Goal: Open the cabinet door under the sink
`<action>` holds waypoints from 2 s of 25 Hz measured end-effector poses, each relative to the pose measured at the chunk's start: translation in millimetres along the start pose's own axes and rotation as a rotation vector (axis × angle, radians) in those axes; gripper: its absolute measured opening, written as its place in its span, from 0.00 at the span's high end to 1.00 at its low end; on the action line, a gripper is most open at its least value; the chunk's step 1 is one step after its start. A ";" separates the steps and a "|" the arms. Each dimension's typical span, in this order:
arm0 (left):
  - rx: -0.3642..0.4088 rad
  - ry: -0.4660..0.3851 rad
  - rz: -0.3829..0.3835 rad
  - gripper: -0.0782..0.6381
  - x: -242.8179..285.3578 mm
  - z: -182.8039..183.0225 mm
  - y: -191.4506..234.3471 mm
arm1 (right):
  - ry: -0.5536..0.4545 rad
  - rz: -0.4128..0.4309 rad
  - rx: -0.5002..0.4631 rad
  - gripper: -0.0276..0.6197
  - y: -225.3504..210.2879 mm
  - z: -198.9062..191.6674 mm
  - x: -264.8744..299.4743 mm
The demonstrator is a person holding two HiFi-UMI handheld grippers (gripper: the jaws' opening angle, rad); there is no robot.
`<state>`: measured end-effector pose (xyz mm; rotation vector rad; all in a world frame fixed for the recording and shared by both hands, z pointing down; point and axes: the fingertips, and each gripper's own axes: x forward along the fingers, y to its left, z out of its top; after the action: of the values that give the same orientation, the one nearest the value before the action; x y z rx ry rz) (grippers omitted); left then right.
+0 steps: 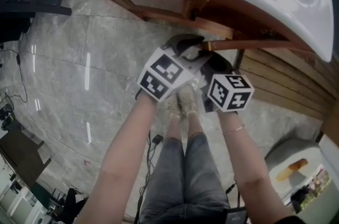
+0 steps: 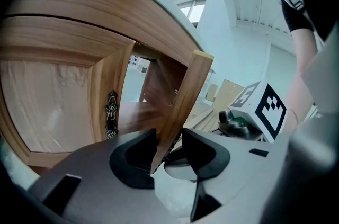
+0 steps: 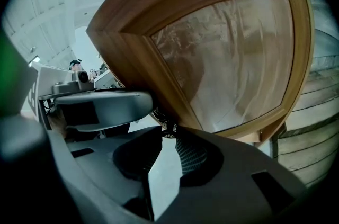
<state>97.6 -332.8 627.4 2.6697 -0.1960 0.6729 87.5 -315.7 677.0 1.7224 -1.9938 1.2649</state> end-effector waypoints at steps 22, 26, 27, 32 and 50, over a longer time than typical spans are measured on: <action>0.001 0.063 -0.067 0.69 -10.9 -31.7 -64.2 | 0.037 -0.125 0.017 0.82 -6.9 -51.4 -51.3; 0.016 0.096 -0.073 0.69 -9.6 -35.2 -73.2 | 0.039 -0.129 0.036 0.82 -9.2 -57.4 -59.1; 0.014 0.098 -0.069 0.69 -9.7 -36.1 -75.0 | 0.039 -0.124 0.041 0.82 -9.1 -58.9 -61.1; -0.007 0.089 -0.026 0.69 -8.3 -33.1 -69.7 | 0.048 -0.088 -0.083 0.95 4.2 -66.4 -71.5; -0.016 0.083 -0.013 0.69 -9.8 -33.2 -70.9 | 0.043 -0.108 -0.181 0.83 -9.4 -60.0 -64.2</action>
<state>90.6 -254.2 626.5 2.6199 -0.1612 0.7736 93.2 -227.5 675.8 1.6777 -1.8992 1.0433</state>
